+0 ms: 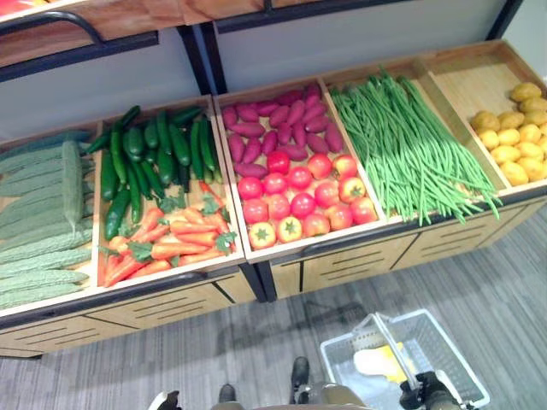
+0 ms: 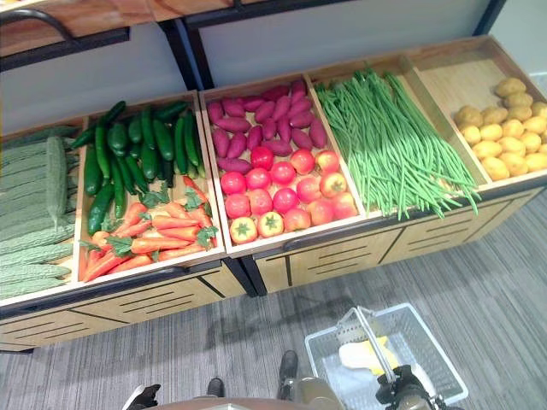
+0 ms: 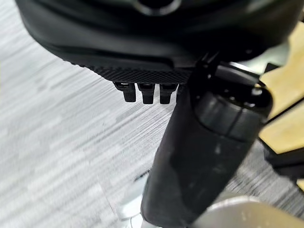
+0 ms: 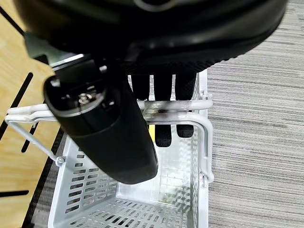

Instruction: Get the vegetables into the basket

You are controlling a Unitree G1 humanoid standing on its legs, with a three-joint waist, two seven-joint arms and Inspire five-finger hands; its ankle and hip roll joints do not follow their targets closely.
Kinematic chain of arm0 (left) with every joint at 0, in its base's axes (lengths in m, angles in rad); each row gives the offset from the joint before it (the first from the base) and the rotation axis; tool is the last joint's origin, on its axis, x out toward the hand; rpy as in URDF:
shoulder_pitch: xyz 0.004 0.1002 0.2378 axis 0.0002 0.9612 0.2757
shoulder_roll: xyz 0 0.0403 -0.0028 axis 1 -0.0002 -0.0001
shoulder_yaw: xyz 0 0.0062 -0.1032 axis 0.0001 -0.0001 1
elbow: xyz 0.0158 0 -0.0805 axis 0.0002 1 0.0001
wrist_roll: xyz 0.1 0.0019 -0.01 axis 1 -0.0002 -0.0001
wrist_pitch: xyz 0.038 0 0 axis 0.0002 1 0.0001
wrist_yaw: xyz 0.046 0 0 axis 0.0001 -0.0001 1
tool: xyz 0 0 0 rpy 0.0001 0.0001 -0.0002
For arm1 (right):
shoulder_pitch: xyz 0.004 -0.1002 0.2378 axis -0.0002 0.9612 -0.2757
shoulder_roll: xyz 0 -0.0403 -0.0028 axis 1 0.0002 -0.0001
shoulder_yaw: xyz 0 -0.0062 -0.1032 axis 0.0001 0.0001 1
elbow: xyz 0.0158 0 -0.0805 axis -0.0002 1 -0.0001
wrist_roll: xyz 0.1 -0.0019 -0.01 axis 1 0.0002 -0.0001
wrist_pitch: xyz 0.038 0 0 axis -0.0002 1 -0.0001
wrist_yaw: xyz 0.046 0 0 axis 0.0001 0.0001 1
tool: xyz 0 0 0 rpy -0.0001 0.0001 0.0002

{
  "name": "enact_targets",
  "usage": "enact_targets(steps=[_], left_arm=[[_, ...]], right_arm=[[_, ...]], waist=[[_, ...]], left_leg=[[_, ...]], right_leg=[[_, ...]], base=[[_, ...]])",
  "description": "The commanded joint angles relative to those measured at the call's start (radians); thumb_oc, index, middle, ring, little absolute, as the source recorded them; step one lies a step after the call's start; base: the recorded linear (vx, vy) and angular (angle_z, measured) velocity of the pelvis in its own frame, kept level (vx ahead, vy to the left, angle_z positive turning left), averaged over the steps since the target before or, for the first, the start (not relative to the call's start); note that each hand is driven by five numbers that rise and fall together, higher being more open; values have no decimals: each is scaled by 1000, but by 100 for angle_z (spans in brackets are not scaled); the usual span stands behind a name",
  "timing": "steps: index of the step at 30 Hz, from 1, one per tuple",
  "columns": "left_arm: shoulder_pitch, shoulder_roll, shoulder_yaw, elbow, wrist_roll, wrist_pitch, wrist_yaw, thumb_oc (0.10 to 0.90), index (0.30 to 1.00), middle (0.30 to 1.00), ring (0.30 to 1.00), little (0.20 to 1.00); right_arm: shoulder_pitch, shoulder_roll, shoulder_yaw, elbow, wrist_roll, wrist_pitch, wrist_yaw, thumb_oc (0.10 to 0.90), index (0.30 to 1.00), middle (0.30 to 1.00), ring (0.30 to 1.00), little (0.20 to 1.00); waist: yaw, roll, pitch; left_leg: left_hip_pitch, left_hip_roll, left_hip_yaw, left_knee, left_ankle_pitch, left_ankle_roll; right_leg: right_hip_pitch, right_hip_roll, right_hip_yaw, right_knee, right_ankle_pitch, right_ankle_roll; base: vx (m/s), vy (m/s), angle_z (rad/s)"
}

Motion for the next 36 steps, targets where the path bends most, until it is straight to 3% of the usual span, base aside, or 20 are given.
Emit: enact_targets(steps=[1, 10, 15, 19, 22, 25, 27, 30, 31, 32, 36], left_arm=[[-31, 41, 59, 6, -72, -6, 65, 900, 1000, 1000, 1000, 1000], [-49, 74, 99, -8, -116, -21, 107, 900, 1000, 1000, 1000, 1000], [-31, 70, 133, -10, -139, -35, 132, 900, 1000, 1000, 1000, 1000], [-37, 94, 268, -85, -252, -97, 313, 900, 1000, 1000, 1000, 1000], [-47, 134, 365, -116, -288, -104, 470, 900, 1000, 1000, 1000, 1000], [-47, 174, 421, -162, -322, -127, 538, 900, 1000, 1000, 1000, 1000], [-20, 221, 430, -342, -254, -148, 621, 900, 1000, 1000, 1000, 1000], [-1, 239, 433, -443, -204, -144, 650, 900, 1000, 1000, 1000, 1000], [46, 264, 424, -640, -70, -118, 669, 900, 1000, 1000, 1000, 1000], [68, 301, 393, -776, 57, -101, 659, 900, 1000, 1000, 1000, 1000], [91, 356, 361, -925, 180, -113, 604, 900, 1000, 1000, 1000, 1000]], right_arm=[[-23, -31, -8, 9, -22, -12, -28, 400, 300, 300, 300, 300], [-24, 8, 18, 29, -33, -8, -33, 400, 300, 300, 300, 300], [-7, 4, 0, 51, -42, -12, -46, 400, 300, 300, 300, 300], [9, 25, -5, 49, -51, -25, -79, 400, 300, 300, 300, 300], [26, 40, 2, 41, -54, -43, -106, 400, 300, 300, 300, 300], [33, 35, 4, 49, -53, -46, -109, 400, 300, 300, 300, 300], [42, 34, 3, 41, -57, -52, -110, 400, 300, 300, 300, 300], [46, 35, 0, 42, -57, -56, -112, 400, 300, 300, 300, 300], [52, 35, -14, 41, -54, -63, -111, 400, 300, 300, 300, 300], [53, 32, -24, 47, -46, -64, -106, 400, 300, 300, 300, 300], [50, 28, -26, 41, -35, -68, -99, 400, 300, 300, 300, 300]], waist=[[2, -27, -28], [10, -57, -40], [6, -57, -62], [12, -64, -73], [10, -70, -79], [8, -70, -89], [11, -69, -95], [14, -70, -96], [23, -72, -94], [25, -73, -93], [27, -72, -88]], left_leg=[[-26, 25, -25, -15, -25, 50], [-29, 3, -26, -18, -36, 56], [-18, 5, -19, -18, -41, 52], [-12, 6, -20, -18, -40, 46], [-6, 10, -17, -18, -40, 41], [0, 13, -11, -18, -45, 38], [2, 15, -13, -18, -46, 37], [2, 15, -15, -18, -47, 37], [-1, 14, -22, -18, -47, 37], [-5, 13, -28, -18, -48, 38], [-9, 11, -31, -18, -48, 38]], right_leg=[[46, -203, 120, -65, 105, 147], [60, -229, 126, -111, 143, 170], [80, -229, 128, -124, 140, 170], [89, -227, 126, -128, 135, 170], [93, -226, 130, -127, 132, 173], [97, -224, 130, -128, 130, 175], [99, -225, 129, -128, 128, 177], [100, -226, 128, -127, 127, 178], [101, -227, 122, -127, 125, 180], [104, -229, 116, -127, 123, 181], [106, -231, 113, -128, 124, 182]], base=[[-32, 163, 25], [-23, 67, -10], [6, -2, -1], [7, -5, -1], [0, 0, 0], [25, -11, -4], [19, 1, -5], [0, 0, 0], [0, 0, 0], [0, 0, 0], [4, 4, 4]])
